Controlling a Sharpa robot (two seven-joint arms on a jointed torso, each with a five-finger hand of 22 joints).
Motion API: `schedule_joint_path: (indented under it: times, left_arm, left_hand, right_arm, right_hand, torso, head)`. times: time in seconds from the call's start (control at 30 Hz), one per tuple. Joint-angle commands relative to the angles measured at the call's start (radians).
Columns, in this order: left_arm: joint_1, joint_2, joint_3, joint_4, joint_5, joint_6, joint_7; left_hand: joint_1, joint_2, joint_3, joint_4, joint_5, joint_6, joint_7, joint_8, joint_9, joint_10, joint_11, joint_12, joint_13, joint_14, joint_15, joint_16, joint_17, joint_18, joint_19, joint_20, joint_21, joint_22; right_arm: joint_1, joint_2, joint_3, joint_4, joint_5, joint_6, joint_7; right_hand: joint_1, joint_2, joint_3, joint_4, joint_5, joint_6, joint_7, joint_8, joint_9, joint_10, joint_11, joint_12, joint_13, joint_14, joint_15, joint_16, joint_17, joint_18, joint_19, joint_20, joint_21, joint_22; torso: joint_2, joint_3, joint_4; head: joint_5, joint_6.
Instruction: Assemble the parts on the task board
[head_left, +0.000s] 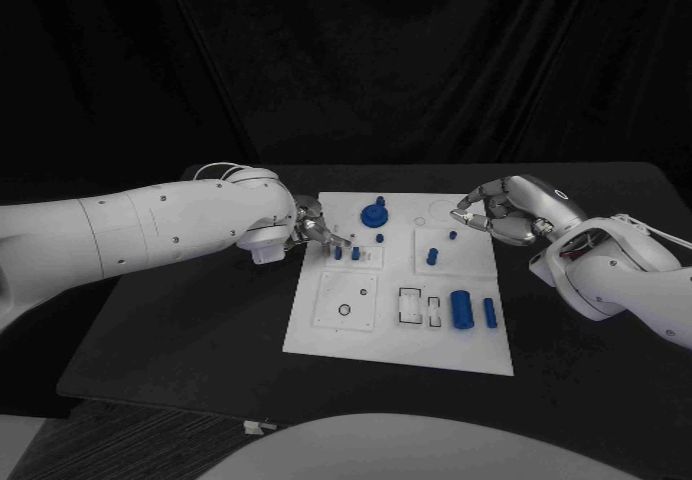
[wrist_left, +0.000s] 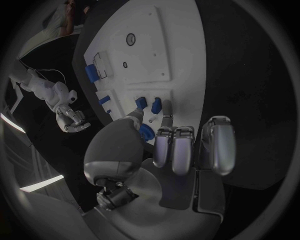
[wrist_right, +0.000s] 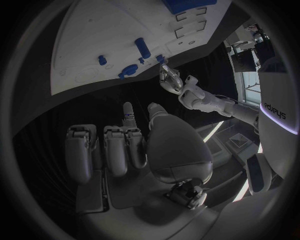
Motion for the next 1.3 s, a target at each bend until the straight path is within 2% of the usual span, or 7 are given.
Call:
schedule_joint_path:
  times: [0.03, 0.3, 0.73, 0.87, 0.9, 1.03, 1.3]
  left_arm:
    - [-0.002, -0.011, 0.001, 0.013, -0.002, -0.086, 0.075]
    - [0.007, -0.051, 0.001, 0.051, -0.002, -0.232, 0.166]
    - [0.051, -0.088, 0.002, 0.071, -0.002, -0.244, 0.194]
    - [0.053, -0.087, 0.001, 0.063, -0.002, -0.215, 0.194]
    - [0.054, -0.085, 0.001, 0.06, -0.002, -0.203, 0.191]
    - [0.052, -0.076, 0.001, 0.046, -0.002, -0.158, 0.177]
    - [0.039, -0.044, 0.001, 0.011, -0.002, -0.054, 0.138]
  left_hand:
    - [-0.035, -0.012, -0.064, 0.022, -0.014, 0.0, -0.005, 0.016, 0.029, 0.107, 0.001, 0.022, 0.255, 0.107, -0.001, 0.013, 0.263, 0.009, 0.024, 0.005, -0.004, 0.208]
    - [-0.043, 0.005, -0.127, 0.033, -0.013, 0.014, -0.014, 0.05, 0.06, 0.107, -0.006, 0.022, 0.255, 0.107, -0.007, 0.014, 0.264, 0.006, 0.033, 0.0, 0.013, 0.213]
    - [-0.038, 0.079, -0.188, 0.034, 0.002, -0.007, -0.015, 0.084, 0.098, 0.107, -0.006, 0.022, 0.255, 0.107, -0.006, 0.014, 0.264, 0.007, 0.03, 0.0, 0.006, 0.211]
    - [0.028, 0.116, -0.202, 0.031, 0.14, -0.027, -0.014, 0.099, 0.113, 0.107, -0.005, 0.022, 0.255, 0.107, -0.004, 0.014, 0.264, 0.008, 0.026, 0.002, 0.001, 0.21]
    - [0.075, 0.127, -0.191, 0.017, 0.232, -0.033, -0.016, 0.102, 0.116, 0.107, -0.006, 0.022, 0.255, 0.107, -0.006, 0.014, 0.264, 0.008, 0.025, 0.001, -0.001, 0.209]
    - [0.171, 0.131, -0.157, -0.021, 0.305, -0.047, -0.019, 0.105, 0.117, 0.107, -0.009, 0.022, 0.255, 0.107, -0.007, 0.014, 0.264, 0.009, 0.023, 0.001, -0.004, 0.209]
    - [0.237, 0.115, -0.127, -0.053, 0.182, -0.046, -0.019, 0.115, 0.113, 0.107, -0.009, 0.022, 0.255, 0.107, -0.007, 0.014, 0.264, 0.01, 0.02, 0.0, -0.008, 0.207]
  right_arm:
    - [-0.003, -0.001, 0.001, 0.0, -0.006, -0.011, -0.007]
    - [-0.003, -0.003, 0.001, -0.003, -0.006, -0.009, -0.008]
    - [-0.004, 0.0, 0.001, -0.007, -0.006, -0.007, -0.008]
    - [-0.004, 0.0, 0.001, -0.007, -0.006, -0.006, -0.009]
    - [-0.004, 0.0, 0.001, -0.007, -0.006, -0.005, -0.009]
    - [-0.005, 0.001, 0.001, -0.007, -0.006, -0.005, -0.009]
    - [-0.005, 0.0, 0.001, -0.005, -0.006, -0.005, -0.01]
  right_hand:
    - [0.01, 0.003, 0.003, -0.002, 0.016, 0.003, -0.003, -0.005, 0.014, 0.108, 0.005, 0.02, 0.265, 0.1, -0.006, 0.017, 0.264, -0.012, 0.093, -0.001, 0.014, 0.271]
    - [0.01, 0.004, 0.003, -0.002, 0.016, 0.003, -0.003, -0.005, 0.014, 0.108, 0.005, 0.02, 0.265, 0.1, -0.006, 0.017, 0.264, -0.012, 0.092, -0.001, 0.014, 0.271]
    - [0.01, 0.004, 0.003, -0.002, 0.016, 0.003, -0.003, -0.005, 0.014, 0.108, 0.005, 0.02, 0.265, 0.1, -0.006, 0.017, 0.264, -0.012, 0.092, -0.001, 0.014, 0.271]
    - [0.01, 0.004, 0.003, -0.002, 0.016, 0.003, -0.003, -0.005, 0.014, 0.108, 0.005, 0.02, 0.265, 0.1, -0.006, 0.017, 0.264, -0.012, 0.092, -0.001, 0.014, 0.271]
    - [0.01, 0.004, 0.003, -0.002, 0.016, 0.003, -0.003, -0.005, 0.014, 0.108, 0.005, 0.02, 0.265, 0.1, -0.006, 0.017, 0.264, -0.012, 0.092, -0.001, 0.014, 0.271]
    - [0.009, 0.004, 0.003, 0.0, 0.016, 0.004, -0.003, -0.005, 0.014, 0.108, 0.005, 0.02, 0.265, 0.1, -0.006, 0.017, 0.264, -0.012, 0.092, -0.001, 0.013, 0.271]
    - [0.009, 0.004, 0.003, 0.0, 0.016, 0.004, -0.003, -0.005, 0.014, 0.108, 0.005, 0.02, 0.265, 0.1, -0.006, 0.017, 0.264, -0.012, 0.092, -0.001, 0.013, 0.271]
  torso:
    - [0.0, 0.0002, 0.0001]
    - [0.001, -0.0001, 0.0002]
    - [-0.002, -0.0003, -0.0002]
    - [-0.001, 0.0007, -0.0002]
    - [-0.001, 0.0009, -0.0004]
    - [-0.001, 0.0005, -0.0003]
    - [0.001, -0.0001, 0.0]
  head:
    - [-0.003, 0.0]
    - [-0.003, 0.0]
    - [-0.004, 0.0]
    - [-0.004, 0.0]
    - [-0.003, 0.0]
    - [-0.002, 0.0]
    - [-0.005, 0.0]
